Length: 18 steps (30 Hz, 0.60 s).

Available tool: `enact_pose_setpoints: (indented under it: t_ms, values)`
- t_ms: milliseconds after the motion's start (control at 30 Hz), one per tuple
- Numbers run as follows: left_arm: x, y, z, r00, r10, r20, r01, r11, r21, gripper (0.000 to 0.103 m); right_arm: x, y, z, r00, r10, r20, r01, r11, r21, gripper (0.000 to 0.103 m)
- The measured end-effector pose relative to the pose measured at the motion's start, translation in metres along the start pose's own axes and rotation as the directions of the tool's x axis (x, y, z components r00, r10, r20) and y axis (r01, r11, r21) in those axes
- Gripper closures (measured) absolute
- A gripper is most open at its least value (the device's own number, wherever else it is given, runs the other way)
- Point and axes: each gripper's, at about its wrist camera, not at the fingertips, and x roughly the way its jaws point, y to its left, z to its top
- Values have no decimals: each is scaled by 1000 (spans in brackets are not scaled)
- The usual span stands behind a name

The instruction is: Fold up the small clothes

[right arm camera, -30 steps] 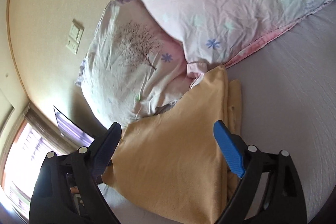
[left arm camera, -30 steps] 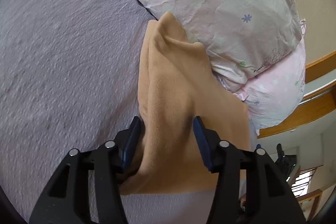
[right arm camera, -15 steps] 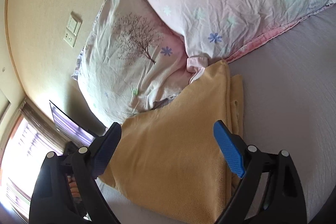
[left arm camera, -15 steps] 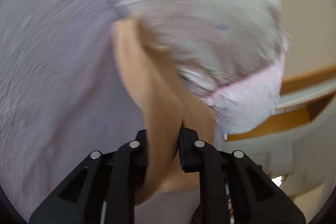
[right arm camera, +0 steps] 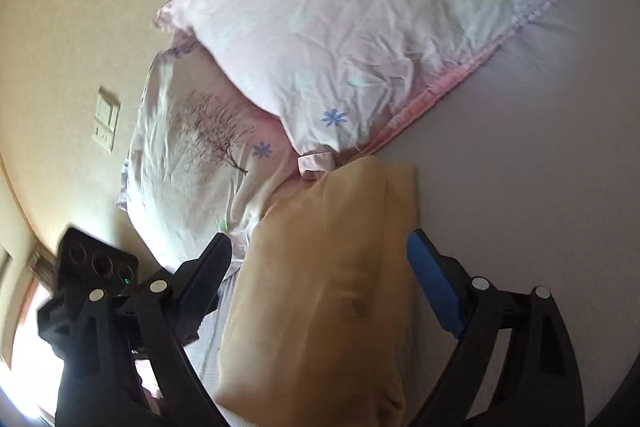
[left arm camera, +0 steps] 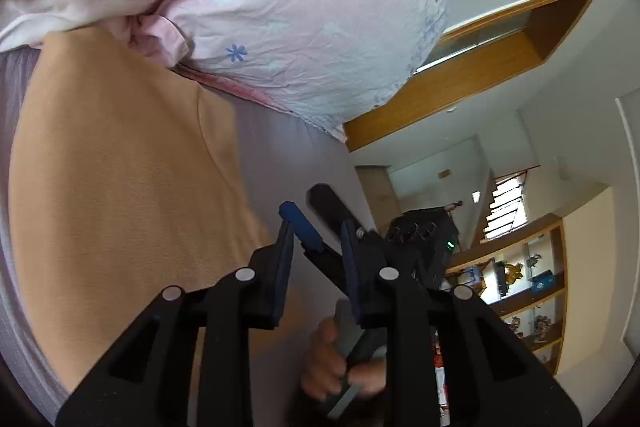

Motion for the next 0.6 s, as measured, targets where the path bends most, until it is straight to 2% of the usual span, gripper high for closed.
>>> enact_pose_setpoints:
  t_ms: [133,167,233,300,367,433,467,533,600]
  values:
    - [-56,22,-11,986,139,94,-142,990,20,76,-7,1,2,1000,-9,8,10,1000,-20,12]
    - [-68,31,-15,975,190,111,-193,981,13,72,-5,2,1,1000,-9,-11,8,999,-32,12]
    - [-84,48,-19,964,241,117,-240,971,-24,68,8,1,-1,996,-17,-87,15,999,-30,12]
    - [-86,69,-20,961,258,96,-252,965,-68,62,22,-3,-6,986,-34,-164,32,999,-16,12]
    - [-80,82,-24,963,265,52,-260,961,-95,54,38,-5,-12,966,-57,-251,54,998,-20,12]
    - [-70,89,-29,958,287,18,-284,954,-98,49,43,-2,-17,957,-97,-273,81,994,-72,13]
    - [-65,90,-30,953,302,11,-300,949,-96,45,45,-1,-19,955,-98,-282,77,994,-83,13]
    - [-56,94,-31,953,303,-7,-302,948,-96,44,47,2,-22,952,-88,-293,60,993,-103,15]
    - [-46,98,-32,960,281,-8,-280,954,-106,44,53,5,-26,944,-85,-320,49,992,-117,34]
